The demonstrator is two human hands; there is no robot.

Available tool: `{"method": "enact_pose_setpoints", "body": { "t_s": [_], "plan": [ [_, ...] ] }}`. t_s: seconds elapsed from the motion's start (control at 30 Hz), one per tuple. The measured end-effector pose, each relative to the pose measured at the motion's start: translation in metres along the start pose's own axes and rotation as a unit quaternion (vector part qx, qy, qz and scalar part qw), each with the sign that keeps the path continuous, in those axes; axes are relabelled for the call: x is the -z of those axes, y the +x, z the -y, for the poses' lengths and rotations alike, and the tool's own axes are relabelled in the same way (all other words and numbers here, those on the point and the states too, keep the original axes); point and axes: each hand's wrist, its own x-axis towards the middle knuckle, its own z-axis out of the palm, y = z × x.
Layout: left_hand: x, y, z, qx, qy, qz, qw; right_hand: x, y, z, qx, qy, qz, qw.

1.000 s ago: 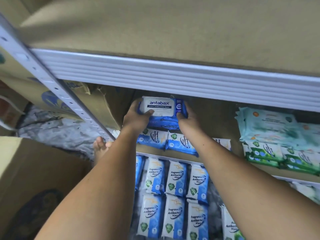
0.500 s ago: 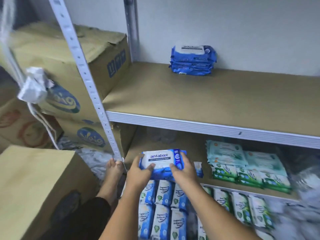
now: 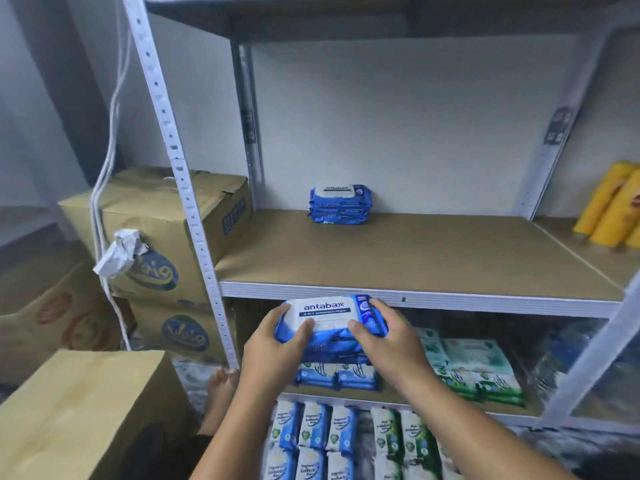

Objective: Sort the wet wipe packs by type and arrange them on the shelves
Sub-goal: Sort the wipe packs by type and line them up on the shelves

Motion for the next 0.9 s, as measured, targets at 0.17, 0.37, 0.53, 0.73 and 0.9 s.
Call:
{"method": "enact_pose_setpoints", "body": {
  "t_s": [0.17,0.37,0.53,0.73,0.9],
  "plan": [
    [0.005,0.008,-0.057,-0.050,0.021,-0.039,0.998,0.033,0.019,0.037,0.050,-0.001,-0.021,0.999],
    [-0.002,0.043,-0.091,-0.093,0.034,-0.053,0.994,0.044,0.066,0.053,0.081,0.019,-0.046,0.995],
    [-0.013,0.091,-0.094,-0.113,0.060,-0.056,0.990,0.031,0.112,0.050,0.058,0.048,-0.027,0.997],
    [-0.026,0.153,-0.073,-0.111,0.087,-0.053,0.989,-0.006,0.159,0.040,0.048,0.071,-0.012,0.996],
    [-0.046,0.178,-0.036,-0.100,0.101,-0.024,0.990,-0.031,0.184,0.018,-0.001,0.044,0.007,0.999]
  ]
}}
